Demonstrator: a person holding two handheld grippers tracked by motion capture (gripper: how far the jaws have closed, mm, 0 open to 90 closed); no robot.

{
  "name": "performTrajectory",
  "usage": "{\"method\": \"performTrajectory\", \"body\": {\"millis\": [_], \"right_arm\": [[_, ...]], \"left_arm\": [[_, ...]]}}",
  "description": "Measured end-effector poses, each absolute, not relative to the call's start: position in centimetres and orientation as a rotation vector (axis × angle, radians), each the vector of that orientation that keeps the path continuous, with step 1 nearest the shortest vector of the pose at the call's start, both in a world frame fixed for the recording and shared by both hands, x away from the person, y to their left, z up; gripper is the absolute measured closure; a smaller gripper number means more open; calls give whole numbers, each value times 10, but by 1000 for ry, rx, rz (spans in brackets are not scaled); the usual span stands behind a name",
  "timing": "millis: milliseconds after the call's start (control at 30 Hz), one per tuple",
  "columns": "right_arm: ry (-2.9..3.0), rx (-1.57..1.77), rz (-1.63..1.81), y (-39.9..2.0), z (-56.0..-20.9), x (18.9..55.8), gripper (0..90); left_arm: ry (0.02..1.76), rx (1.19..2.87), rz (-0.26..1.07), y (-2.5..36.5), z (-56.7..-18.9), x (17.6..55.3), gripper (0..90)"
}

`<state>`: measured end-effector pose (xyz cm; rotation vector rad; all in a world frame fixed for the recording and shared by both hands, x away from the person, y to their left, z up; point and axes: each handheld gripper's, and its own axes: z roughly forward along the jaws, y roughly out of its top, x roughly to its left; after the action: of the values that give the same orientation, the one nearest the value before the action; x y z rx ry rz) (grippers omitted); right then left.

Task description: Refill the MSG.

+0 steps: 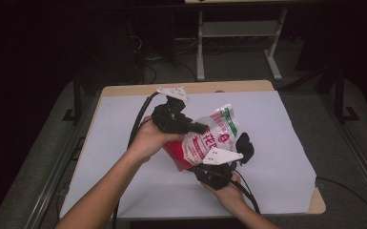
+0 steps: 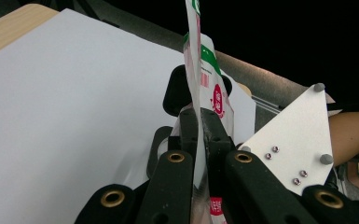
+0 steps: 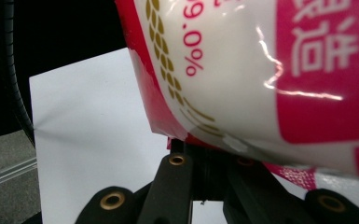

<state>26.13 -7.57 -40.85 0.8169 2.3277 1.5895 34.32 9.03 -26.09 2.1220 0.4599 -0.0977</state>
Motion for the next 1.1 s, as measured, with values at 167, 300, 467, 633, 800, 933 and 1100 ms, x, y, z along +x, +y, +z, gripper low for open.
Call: {"method": "performTrajectory", "body": {"millis": [167,300,467,633,800,933,1100], "right_arm": [[2336,831,1603,-75,-408,262,900],[2335,833,1609,-75,-408,263,900],[2330,841,1614,-76,-408,264,900],[2325,861,1619,-77,-407,264,900],[2320,869,1629,-77,-407,264,900],[2311,881,1640,-77,-408,264,900],[2300,891,1647,-77,-408,264,900]], "left_arm": [[461,2129,-99,91,-260,344,900],[465,2131,-98,90,-259,344,900],[463,2142,-93,87,-258,345,900],[461,2148,-96,85,-257,346,900],[460,2167,-90,82,-256,346,900],[462,2179,-85,80,-255,347,900],[466,2186,-87,78,-254,348,900]]}}
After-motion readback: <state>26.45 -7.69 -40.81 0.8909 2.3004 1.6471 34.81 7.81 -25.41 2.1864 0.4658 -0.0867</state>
